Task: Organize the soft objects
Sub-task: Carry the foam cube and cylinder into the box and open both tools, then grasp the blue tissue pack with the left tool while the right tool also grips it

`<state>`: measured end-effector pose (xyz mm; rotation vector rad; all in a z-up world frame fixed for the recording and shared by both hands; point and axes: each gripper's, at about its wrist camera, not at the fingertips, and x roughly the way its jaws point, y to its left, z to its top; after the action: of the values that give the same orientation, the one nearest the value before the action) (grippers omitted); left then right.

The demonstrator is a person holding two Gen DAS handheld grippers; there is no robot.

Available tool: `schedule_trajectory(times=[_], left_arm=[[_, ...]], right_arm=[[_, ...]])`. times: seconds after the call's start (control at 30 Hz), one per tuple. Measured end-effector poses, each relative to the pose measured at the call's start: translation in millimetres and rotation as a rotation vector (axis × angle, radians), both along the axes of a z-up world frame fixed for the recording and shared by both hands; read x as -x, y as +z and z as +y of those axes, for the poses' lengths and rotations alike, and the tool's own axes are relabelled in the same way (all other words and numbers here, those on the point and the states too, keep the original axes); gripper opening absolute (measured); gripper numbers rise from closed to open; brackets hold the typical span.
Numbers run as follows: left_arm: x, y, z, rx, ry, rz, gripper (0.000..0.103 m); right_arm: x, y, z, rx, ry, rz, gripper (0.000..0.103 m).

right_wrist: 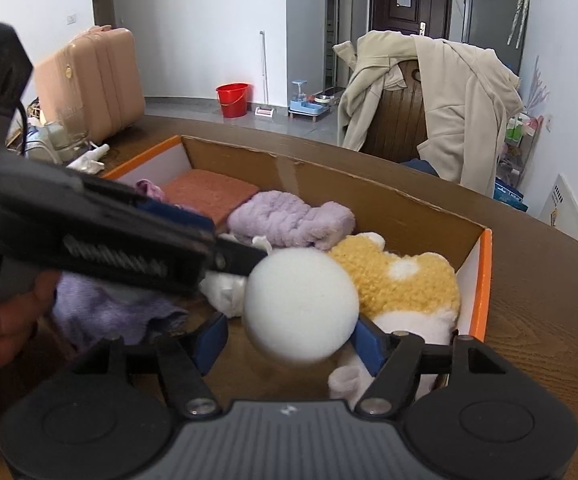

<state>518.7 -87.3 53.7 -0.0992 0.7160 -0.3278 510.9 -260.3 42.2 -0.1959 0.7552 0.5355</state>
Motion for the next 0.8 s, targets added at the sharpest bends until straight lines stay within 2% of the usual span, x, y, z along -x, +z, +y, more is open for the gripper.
schedule_trajectory(times=[0.2, 0.5, 0.6, 0.73, 0.8], left_arm=[[39.5, 39.8, 17.2, -0.023, 0.015, -0.080, 0.071], [131.3, 82.2, 43.1, -0.062, 0.006, -0.193, 0.079], [166.0, 87.7, 52.6, -0.073, 0.012, -0.230, 0.081], [221.5, 86.4, 70.4, -0.022, 0.035, -0.267, 0.083], [250.7, 82.2, 77.1, 0.002, 0.055, -0.301, 0.087]], right_arm=[[27.9, 35.5, -14.0, -0.003, -0.052, -0.054, 0.068], [118.3, 98.8, -32.5, 0.001, -0.089, -0.194, 0.075], [153.3, 112.5, -37.7, -0.016, -0.096, -0.239, 0.079], [201.5, 120.4, -41.8, -0.060, -0.112, -0.296, 0.082], [228.5, 118.3, -42.0, -0.082, -0.116, -0.331, 0.083]])
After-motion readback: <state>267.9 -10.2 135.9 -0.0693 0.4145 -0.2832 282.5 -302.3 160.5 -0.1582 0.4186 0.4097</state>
